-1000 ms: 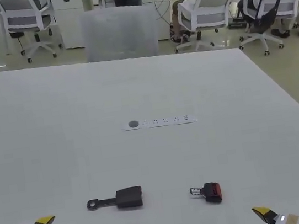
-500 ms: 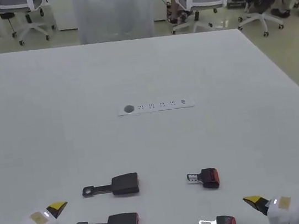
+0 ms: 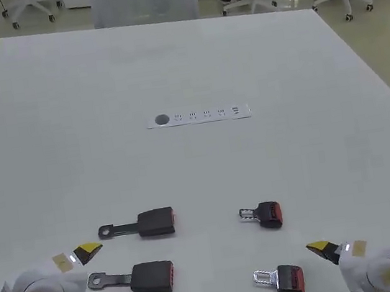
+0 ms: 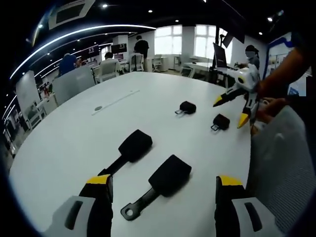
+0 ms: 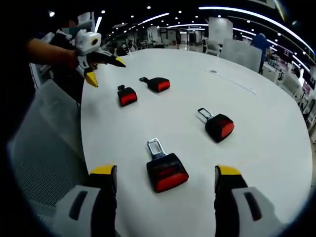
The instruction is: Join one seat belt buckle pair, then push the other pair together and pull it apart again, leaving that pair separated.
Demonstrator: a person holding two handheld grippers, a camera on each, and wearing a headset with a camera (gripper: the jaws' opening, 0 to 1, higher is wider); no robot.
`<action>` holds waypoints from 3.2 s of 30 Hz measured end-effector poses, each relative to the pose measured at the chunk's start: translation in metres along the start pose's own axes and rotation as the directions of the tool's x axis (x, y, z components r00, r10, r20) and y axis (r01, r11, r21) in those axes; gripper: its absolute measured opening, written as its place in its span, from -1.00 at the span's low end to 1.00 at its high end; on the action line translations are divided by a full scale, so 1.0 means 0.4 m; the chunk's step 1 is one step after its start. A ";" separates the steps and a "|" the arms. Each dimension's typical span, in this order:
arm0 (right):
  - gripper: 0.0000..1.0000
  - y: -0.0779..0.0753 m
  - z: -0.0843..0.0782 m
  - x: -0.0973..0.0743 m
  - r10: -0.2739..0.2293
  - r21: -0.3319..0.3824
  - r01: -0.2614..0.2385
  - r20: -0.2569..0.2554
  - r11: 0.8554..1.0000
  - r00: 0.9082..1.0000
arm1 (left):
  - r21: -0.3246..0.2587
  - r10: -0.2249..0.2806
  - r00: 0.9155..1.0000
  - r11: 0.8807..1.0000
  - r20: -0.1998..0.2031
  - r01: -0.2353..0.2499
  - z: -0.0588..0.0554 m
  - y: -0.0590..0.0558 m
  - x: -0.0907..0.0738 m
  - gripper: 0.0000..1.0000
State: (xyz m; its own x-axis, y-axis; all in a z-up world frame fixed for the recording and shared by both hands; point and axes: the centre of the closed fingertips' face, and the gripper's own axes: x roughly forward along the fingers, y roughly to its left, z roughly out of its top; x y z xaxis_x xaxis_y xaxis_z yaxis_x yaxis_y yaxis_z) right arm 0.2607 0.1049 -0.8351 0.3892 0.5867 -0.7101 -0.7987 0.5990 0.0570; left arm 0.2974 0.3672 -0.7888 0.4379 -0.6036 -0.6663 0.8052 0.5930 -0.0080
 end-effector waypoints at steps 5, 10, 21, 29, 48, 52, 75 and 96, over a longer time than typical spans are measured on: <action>0.59 -0.007 -0.004 0.010 0.037 -0.013 -0.037 -0.022 0.999 0.999 | 0.029 -0.041 0.999 0.999 -0.029 0.042 -0.011 -0.006 0.035 0.72; 0.55 -0.004 -0.003 0.021 0.079 -0.025 -0.080 -0.036 0.996 0.996 | 0.059 -0.075 0.996 0.995 -0.046 0.078 -0.017 -0.011 0.064 0.64; 0.25 0.005 -0.036 0.035 0.140 -0.066 -0.147 -0.103 0.987 0.985 | 0.156 -0.146 0.982 0.974 -0.120 0.163 -0.052 -0.009 0.136 0.39; 0.11 0.008 -0.061 0.032 0.157 -0.131 -0.175 -0.134 0.976 0.978 | 0.242 -0.198 0.965 0.941 -0.173 0.236 -0.072 -0.016 0.160 0.11; -0.29 -0.006 -0.042 0.046 0.221 -0.223 -0.245 -0.129 0.943 0.967 | 0.329 -0.249 0.942 0.890 -0.225 0.314 -0.088 -0.016 0.172 -0.27; -0.30 -0.011 -0.037 0.052 0.222 -0.230 -0.247 -0.130 0.941 0.966 | 0.343 -0.261 0.934 0.878 -0.242 0.334 -0.090 -0.020 0.172 -0.28; -0.30 0.005 0.017 0.106 0.283 -0.279 -0.309 -0.129 0.909 0.950 | 0.362 -0.275 0.911 0.851 -0.309 0.380 -0.096 -0.024 0.164 -0.29; -0.30 0.054 0.105 0.199 0.333 -0.294 -0.347 -0.098 0.890 0.938 | 0.350 -0.271 0.905 0.855 -0.328 0.384 -0.093 -0.022 0.163 -0.29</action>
State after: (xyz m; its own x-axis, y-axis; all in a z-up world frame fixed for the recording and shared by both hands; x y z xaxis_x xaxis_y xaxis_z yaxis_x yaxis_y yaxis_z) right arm 0.2938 0.1873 -0.8610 0.0538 0.6963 -0.7157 -0.9814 0.1694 0.0909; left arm 0.3039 0.3424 -0.8602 0.0462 -0.5320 -0.8455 0.9961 0.0887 -0.0014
